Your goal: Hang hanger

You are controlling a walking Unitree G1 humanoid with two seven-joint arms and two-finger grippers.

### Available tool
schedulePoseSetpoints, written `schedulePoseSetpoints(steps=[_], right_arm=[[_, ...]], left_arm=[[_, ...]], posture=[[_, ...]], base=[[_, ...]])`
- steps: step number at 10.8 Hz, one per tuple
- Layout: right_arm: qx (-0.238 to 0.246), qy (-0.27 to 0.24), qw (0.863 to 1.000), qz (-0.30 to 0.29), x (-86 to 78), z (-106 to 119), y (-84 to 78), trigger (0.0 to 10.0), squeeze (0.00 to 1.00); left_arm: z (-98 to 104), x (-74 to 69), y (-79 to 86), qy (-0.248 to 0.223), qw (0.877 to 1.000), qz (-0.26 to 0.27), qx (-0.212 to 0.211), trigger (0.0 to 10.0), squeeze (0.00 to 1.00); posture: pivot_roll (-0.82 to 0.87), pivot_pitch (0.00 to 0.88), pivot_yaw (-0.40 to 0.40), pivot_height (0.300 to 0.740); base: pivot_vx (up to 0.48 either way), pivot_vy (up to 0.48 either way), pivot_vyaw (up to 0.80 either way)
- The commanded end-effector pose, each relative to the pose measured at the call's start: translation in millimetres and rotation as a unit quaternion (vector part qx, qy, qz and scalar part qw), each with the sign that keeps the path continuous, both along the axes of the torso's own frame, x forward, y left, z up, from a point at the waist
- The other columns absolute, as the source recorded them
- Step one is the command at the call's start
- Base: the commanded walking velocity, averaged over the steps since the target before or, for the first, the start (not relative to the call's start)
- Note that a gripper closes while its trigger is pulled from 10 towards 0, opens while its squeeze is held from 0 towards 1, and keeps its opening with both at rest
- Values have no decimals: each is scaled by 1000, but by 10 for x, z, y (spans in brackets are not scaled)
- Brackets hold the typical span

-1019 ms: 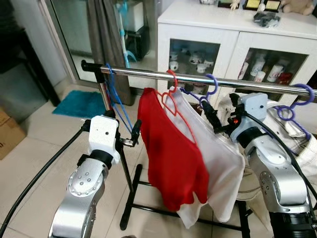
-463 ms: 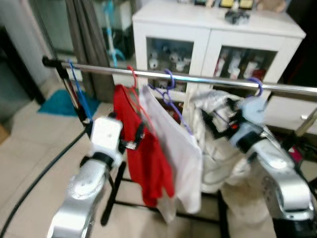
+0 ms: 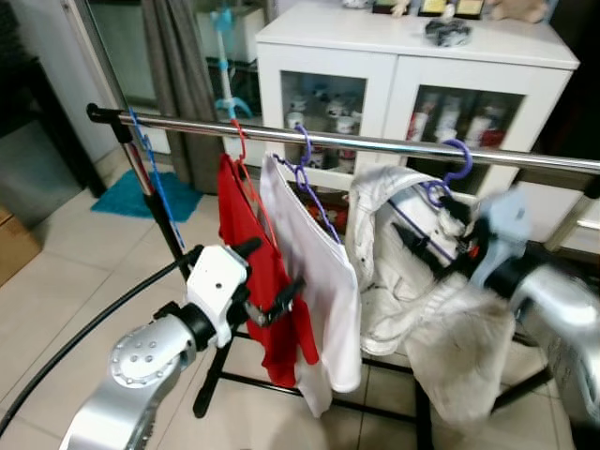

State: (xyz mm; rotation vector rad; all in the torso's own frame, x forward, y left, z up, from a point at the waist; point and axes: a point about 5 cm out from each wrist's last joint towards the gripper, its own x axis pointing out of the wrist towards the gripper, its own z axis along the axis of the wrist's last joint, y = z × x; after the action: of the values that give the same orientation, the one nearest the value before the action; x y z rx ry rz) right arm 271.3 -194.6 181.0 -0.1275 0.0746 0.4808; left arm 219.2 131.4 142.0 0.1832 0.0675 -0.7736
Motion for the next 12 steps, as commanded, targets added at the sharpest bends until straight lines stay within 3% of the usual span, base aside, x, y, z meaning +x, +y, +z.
schedulePoseSetpoints(steps=[1,2,4,5,6,7,12], right_arm=[[6,7,1000,-19,24,5,-64,10000,0],[-3,20,999,-35,109,-30,-96,10000,0],[6,36,999,-13,203,-50,-62,10000,0],[5,44,999,3,230,-56,-60,4941,0],[3,45,999,4,244,-55,-70,1961,0],[0,47,999,10,264,-62,-77,0,0],[-15,57,998,17,348,-83,-117,0,0]], left_arm=[[35,-1,-1,-2,1000,-14,-1,10000,0],[59,-34,-2,9,999,-46,-1,10000,0],[36,-114,-9,27,997,-79,1,10000,0],[33,-124,13,31,996,-81,1,10000,0],[31,-131,24,32,996,-81,2,10000,0],[28,-142,30,34,996,-82,4,10000,0],[15,-167,38,37,996,-85,10,10000,0]], posture=[[-49,0,52,740],[-41,0,50,740],[-36,0,48,740],[-25,0,41,740],[-23,0,39,740],[-21,0,37,740],[-15,0,34,740]], base=[[0,0,0],[0,0,0],[0,0,0],[0,0,0],[0,0,0],[0,0,0],[0,0,0]])
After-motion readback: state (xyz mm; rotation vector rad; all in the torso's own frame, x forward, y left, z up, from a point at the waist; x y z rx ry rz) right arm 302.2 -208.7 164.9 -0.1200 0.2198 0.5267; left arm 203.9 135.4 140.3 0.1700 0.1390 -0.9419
